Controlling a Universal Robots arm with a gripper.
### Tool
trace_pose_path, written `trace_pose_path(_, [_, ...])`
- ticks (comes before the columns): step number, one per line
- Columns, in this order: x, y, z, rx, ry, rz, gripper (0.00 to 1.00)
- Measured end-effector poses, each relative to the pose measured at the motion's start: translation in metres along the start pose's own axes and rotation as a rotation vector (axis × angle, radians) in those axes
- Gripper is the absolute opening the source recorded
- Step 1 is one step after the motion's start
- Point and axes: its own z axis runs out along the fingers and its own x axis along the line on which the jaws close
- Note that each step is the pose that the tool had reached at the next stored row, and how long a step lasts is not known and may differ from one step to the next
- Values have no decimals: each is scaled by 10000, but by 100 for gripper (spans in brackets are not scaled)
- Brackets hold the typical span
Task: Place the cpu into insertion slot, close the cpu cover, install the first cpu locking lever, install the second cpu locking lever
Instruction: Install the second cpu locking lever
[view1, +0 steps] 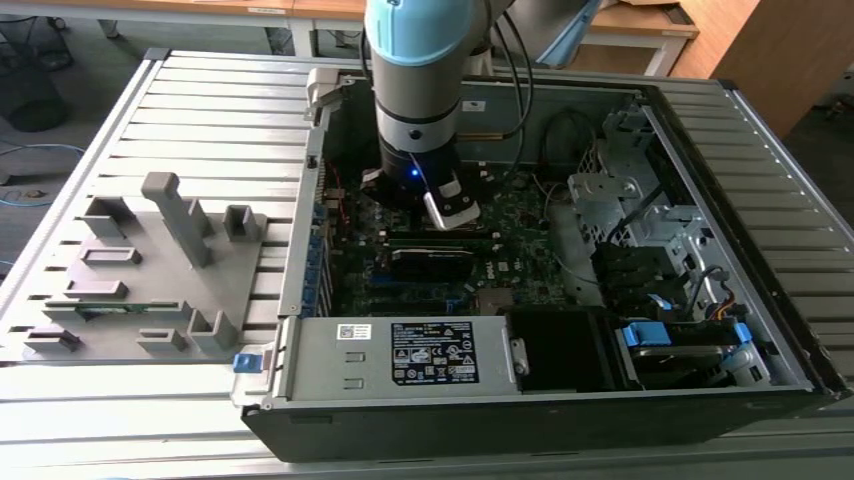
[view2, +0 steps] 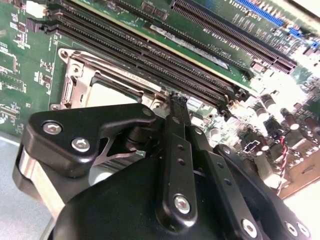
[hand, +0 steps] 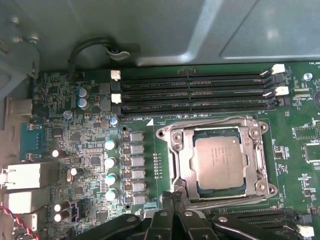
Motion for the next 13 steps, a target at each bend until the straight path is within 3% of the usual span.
trace_pose_path(8, [7, -29, 9, -177, -42, -13, 11])
trace_pose_path(13, [16, -55, 11, -224, -67, -25, 11])
